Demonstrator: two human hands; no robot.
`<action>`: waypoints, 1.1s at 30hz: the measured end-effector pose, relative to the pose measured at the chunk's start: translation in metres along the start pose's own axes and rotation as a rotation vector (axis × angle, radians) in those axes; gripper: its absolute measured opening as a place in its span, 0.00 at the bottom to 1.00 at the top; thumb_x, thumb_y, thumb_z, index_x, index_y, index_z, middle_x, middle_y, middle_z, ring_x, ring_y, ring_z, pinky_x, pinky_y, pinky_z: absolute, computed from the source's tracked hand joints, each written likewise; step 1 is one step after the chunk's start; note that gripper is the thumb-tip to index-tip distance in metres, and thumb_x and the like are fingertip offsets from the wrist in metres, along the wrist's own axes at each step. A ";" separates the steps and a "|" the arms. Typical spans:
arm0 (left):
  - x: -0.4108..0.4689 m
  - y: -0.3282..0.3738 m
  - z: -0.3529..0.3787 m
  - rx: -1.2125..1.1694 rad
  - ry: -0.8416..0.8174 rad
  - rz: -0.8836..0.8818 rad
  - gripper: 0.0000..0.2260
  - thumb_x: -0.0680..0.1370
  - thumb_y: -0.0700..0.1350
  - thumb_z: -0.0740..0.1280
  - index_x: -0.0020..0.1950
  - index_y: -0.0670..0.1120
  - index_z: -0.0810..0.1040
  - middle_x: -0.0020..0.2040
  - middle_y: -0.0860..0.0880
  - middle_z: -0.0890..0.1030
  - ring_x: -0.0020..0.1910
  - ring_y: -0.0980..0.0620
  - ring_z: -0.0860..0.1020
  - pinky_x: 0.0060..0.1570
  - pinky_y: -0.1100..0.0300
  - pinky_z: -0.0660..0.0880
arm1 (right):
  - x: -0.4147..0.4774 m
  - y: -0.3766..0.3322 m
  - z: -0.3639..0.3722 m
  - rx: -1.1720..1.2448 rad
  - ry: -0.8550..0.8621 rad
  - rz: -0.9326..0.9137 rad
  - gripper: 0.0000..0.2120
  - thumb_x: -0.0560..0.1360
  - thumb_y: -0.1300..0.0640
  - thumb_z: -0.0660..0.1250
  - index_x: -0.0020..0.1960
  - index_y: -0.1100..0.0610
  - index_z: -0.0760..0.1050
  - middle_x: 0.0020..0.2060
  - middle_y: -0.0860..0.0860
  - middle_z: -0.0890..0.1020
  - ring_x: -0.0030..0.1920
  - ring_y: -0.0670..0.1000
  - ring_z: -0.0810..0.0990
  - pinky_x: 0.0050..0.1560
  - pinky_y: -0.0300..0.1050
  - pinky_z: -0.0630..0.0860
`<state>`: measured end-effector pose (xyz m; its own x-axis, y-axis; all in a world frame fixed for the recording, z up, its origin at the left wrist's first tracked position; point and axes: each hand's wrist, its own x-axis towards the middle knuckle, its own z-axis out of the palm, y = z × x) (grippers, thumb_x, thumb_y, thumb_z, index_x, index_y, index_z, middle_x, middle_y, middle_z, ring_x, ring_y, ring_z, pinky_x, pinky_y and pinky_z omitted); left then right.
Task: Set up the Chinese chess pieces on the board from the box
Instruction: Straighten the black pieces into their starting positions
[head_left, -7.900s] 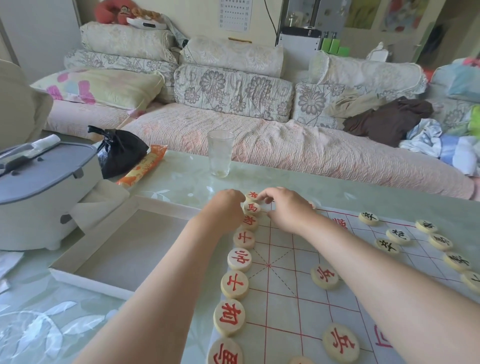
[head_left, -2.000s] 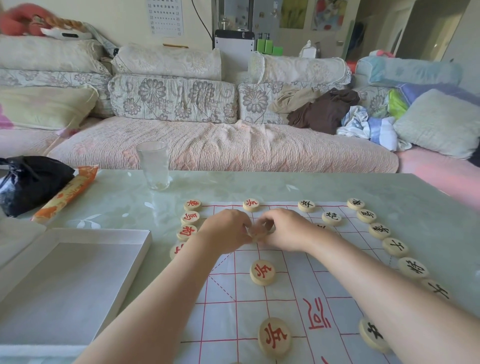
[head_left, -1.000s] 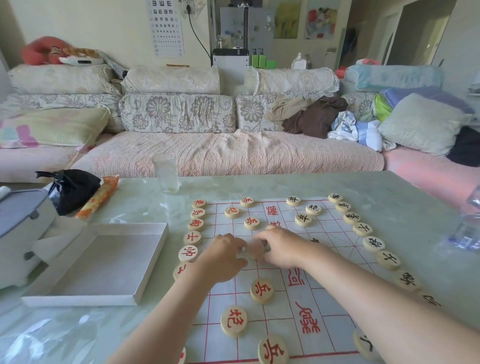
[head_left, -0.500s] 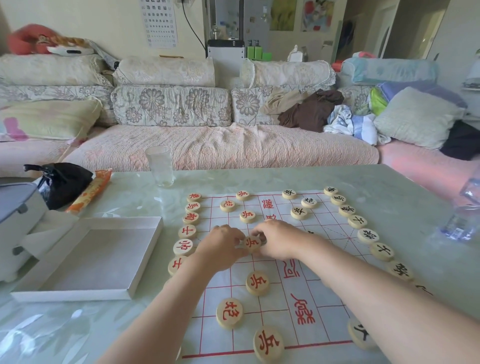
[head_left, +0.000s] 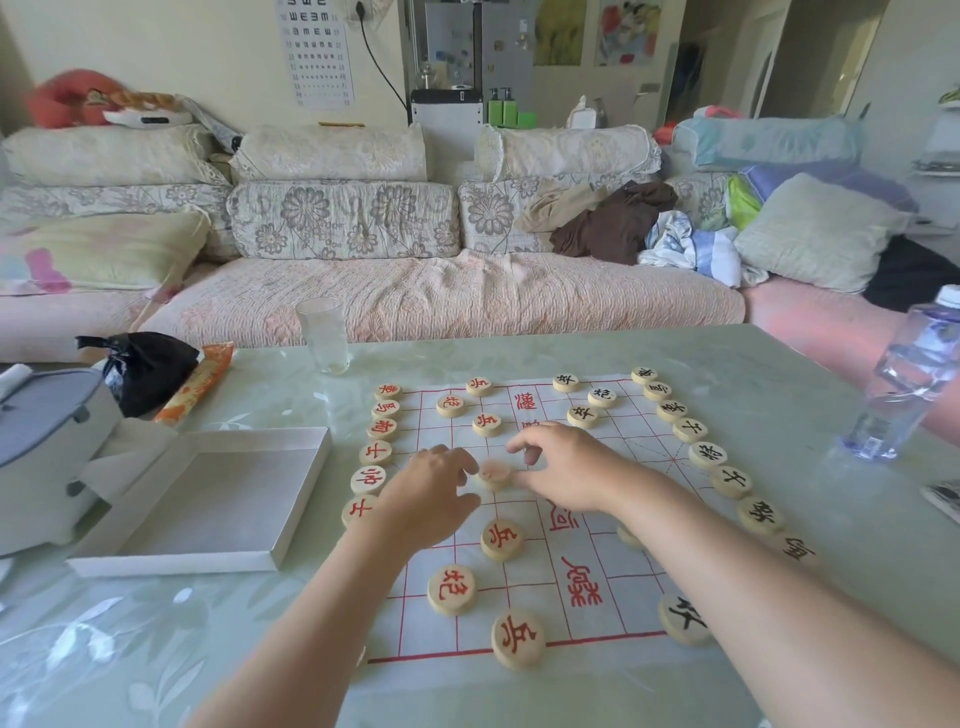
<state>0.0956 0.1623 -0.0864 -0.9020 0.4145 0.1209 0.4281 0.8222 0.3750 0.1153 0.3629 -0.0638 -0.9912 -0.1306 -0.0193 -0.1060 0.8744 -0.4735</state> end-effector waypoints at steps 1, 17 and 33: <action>-0.005 0.008 -0.002 0.000 0.010 0.022 0.15 0.76 0.51 0.67 0.62 0.53 0.75 0.50 0.56 0.75 0.48 0.55 0.72 0.47 0.59 0.72 | -0.008 0.003 -0.004 0.016 0.012 0.004 0.18 0.76 0.47 0.70 0.65 0.45 0.75 0.53 0.43 0.78 0.55 0.47 0.77 0.58 0.44 0.74; -0.014 0.123 0.047 -0.092 -0.106 0.142 0.17 0.76 0.49 0.67 0.65 0.50 0.74 0.58 0.52 0.78 0.53 0.53 0.75 0.52 0.59 0.74 | -0.090 0.086 -0.040 -0.045 -0.058 0.197 0.27 0.74 0.61 0.65 0.70 0.43 0.72 0.63 0.39 0.76 0.63 0.45 0.74 0.59 0.38 0.71; 0.012 0.122 0.075 0.012 -0.159 0.083 0.23 0.72 0.60 0.70 0.64 0.54 0.75 0.57 0.51 0.76 0.59 0.50 0.71 0.54 0.52 0.74 | -0.071 0.093 -0.026 -0.095 -0.142 0.114 0.17 0.69 0.46 0.75 0.57 0.45 0.80 0.50 0.42 0.81 0.51 0.46 0.80 0.53 0.46 0.78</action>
<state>0.1409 0.2967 -0.1084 -0.8437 0.5368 0.0032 0.5022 0.7871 0.3583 0.1742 0.4654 -0.0834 -0.9768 -0.0872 -0.1956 -0.0074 0.9265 -0.3762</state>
